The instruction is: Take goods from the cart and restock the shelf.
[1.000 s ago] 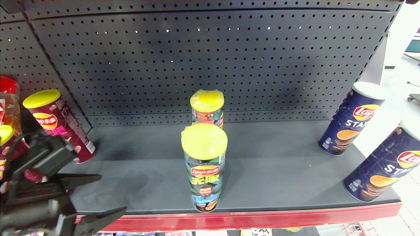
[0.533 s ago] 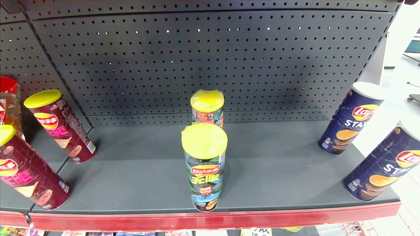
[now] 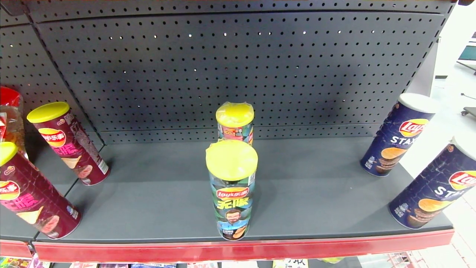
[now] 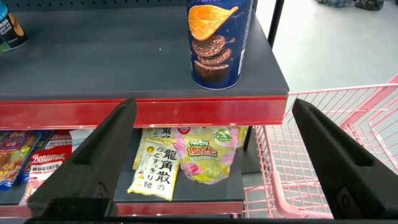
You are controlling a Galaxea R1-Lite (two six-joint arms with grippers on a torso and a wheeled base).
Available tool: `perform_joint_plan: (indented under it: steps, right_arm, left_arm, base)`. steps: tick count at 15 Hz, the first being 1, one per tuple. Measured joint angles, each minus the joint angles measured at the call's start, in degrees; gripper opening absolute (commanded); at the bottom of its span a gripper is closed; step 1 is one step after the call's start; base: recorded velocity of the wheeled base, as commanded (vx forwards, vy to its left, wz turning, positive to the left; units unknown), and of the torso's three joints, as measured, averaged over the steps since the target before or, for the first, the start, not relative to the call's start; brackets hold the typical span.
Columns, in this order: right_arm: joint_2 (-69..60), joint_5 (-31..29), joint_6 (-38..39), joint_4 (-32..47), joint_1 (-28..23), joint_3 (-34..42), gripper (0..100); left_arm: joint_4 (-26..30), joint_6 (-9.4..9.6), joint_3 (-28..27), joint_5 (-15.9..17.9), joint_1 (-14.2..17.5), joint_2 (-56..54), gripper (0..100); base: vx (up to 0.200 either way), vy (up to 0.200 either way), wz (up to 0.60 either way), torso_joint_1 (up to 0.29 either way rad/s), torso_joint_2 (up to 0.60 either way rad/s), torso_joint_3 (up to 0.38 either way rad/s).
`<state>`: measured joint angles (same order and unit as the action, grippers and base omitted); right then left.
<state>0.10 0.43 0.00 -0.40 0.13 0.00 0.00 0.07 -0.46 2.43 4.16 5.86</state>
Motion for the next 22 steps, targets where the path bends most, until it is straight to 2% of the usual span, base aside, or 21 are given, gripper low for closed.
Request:
perform_joint_plan:
  steps: [3,5,22]
  right_arm:
    - [0.00,0.00,0.00,-0.02,0.02,0.00,100]
    - [0.00,0.00,0.00,0.00,0.02,0.00,100]
    - [0.00,-0.02,-0.02,0.00,0.02,0.00,100]
  left_arm:
    - [0.16,0.00,0.41,0.91,-3.04,-2.49,100]
    - [0.16,-0.05,0.44,0.11,-3.85,-4.41,100]
    - [0.18,0.02,0.46,-0.16,-4.13,-5.91,100]
  base:
    - [0.000,0.000,0.00,0.000,0.00,0.000]
    - [0.000,0.000,0.00,0.000,0.00,0.000]
    - [0.000,0.000,0.00,0.000,0.00,0.000]
